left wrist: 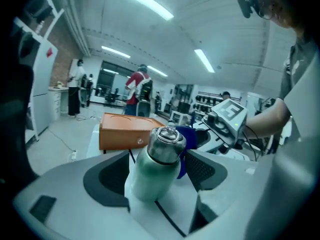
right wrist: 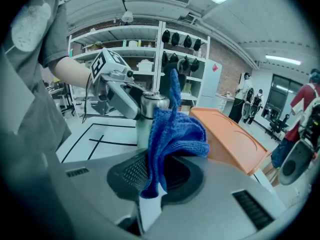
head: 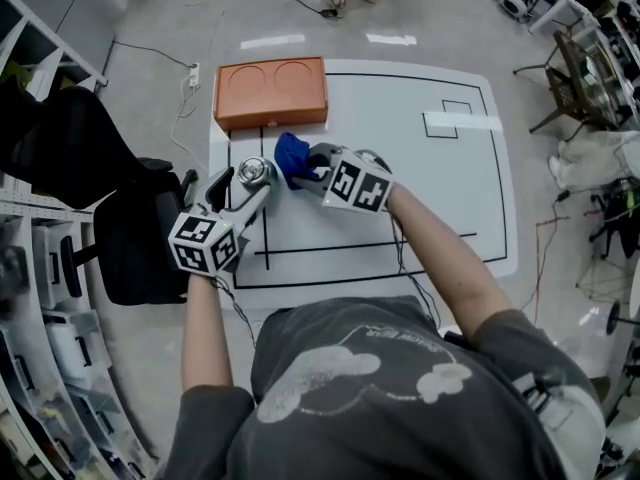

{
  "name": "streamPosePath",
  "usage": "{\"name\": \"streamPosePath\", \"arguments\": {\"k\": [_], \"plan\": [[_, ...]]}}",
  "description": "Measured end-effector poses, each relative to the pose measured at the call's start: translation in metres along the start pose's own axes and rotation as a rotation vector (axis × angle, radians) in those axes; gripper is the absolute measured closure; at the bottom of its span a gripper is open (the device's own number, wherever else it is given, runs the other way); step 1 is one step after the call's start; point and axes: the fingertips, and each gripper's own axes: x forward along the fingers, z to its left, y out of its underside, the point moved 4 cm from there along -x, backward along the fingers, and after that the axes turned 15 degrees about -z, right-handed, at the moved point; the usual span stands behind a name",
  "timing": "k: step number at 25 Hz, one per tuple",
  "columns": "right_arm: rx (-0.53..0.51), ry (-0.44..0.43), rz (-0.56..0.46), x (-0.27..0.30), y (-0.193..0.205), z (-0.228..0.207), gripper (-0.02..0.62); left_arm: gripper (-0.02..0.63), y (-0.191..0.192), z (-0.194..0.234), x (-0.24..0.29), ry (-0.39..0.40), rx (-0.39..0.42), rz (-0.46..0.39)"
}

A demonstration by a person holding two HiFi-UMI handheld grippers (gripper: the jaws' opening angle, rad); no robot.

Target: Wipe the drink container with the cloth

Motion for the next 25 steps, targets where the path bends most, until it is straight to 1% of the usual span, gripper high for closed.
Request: {"name": "streamPosePath", "arguments": {"k": [3, 8, 10, 12, 13, 15, 18, 21, 25], "plan": [[-0.019, 0.021, 0.002, -0.009, 0.0, 0.002, 0.552, 0.26, 0.007, -0.008, 0.003, -0.167, -0.065, -0.046], [-0.04, 0.059, -0.011, -0.022, -0.003, -0.001, 0.551, 0.256, 0.014, -0.017, 0.013, -0.429, -0.07, -0.089], [-0.045, 0.067, -0.02, -0.025, -0.005, -0.001, 0.551, 0.256, 0.018, -0.014, 0.016, -0.502, -0.099, -0.094], [-0.049, 0.069, -0.026, -0.028, -0.007, 0.0, 0.551, 0.261, 0.02, -0.01, 0.017, -0.537, -0.116, -0.081], [-0.052, 0.069, -0.027, -0.028, -0.008, 0.0, 0.551, 0.265, 0.02, -0.009, 0.017, -0.535, -0.114, -0.074], [-0.059, 0.064, -0.029, -0.029, -0.009, 0.0, 0.552, 0.268, 0.02, -0.009, 0.016, -0.507, -0.102, -0.066], [-0.082, 0.053, -0.044, -0.025, -0.016, -0.005, 0.552, 0.272, 0.02, -0.007, 0.017, -0.427, -0.077, -0.055], [-0.118, 0.029, -0.064, -0.018, -0.031, -0.009, 0.552, 0.272, 0.019, -0.004, 0.016, -0.3, -0.048, -0.028], [-0.177, -0.019, -0.08, -0.006, -0.049, -0.014, 0.552, 0.273, 0.017, -0.002, 0.019, -0.073, -0.004, 0.036]]}}
